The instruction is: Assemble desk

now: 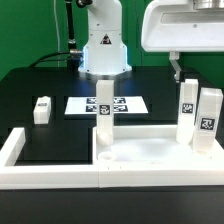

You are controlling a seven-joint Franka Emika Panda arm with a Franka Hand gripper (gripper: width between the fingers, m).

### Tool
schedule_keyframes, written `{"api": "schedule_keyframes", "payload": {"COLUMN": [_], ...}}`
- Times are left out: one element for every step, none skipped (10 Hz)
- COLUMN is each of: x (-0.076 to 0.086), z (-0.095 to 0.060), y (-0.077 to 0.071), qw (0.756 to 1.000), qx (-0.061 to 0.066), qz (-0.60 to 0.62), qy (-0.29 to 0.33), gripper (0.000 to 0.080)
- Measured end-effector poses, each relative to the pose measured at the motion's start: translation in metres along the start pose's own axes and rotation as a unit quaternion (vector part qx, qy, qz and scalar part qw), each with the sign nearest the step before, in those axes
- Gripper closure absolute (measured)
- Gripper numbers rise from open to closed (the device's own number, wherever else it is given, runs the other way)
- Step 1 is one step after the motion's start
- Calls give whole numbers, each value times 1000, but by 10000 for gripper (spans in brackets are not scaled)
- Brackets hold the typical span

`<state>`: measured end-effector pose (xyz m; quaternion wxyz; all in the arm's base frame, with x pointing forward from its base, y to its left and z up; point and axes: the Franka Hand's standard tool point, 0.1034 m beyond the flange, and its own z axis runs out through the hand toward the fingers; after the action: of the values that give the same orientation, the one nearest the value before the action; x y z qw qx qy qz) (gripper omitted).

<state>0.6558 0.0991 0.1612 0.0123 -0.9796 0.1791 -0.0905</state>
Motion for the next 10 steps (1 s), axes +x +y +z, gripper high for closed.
{"api": "schedule_keyframes", "payload": {"x": [0, -1, -1, -1, -2, -3, -2, 2, 3, 1], "z": [0, 1, 2, 3, 5, 6, 5, 5, 8, 15], "y": [0, 4, 8, 10, 11, 13, 8, 5, 4, 2], "qw": [1000, 1000, 1000, 1000, 1000, 999, 999, 999, 999, 999], "qx": [0, -2, -4, -5, -6, -9, -11, -11, -12, -15], "qz": [0, -8, -8, -9, -9, -8, -5, -6, -3, 2], "qy": [0, -6, -14, -18, -22, -32, -35, -35, -33, -31], "gripper": [150, 150, 150, 150, 150, 150, 150, 150, 150, 150]}}
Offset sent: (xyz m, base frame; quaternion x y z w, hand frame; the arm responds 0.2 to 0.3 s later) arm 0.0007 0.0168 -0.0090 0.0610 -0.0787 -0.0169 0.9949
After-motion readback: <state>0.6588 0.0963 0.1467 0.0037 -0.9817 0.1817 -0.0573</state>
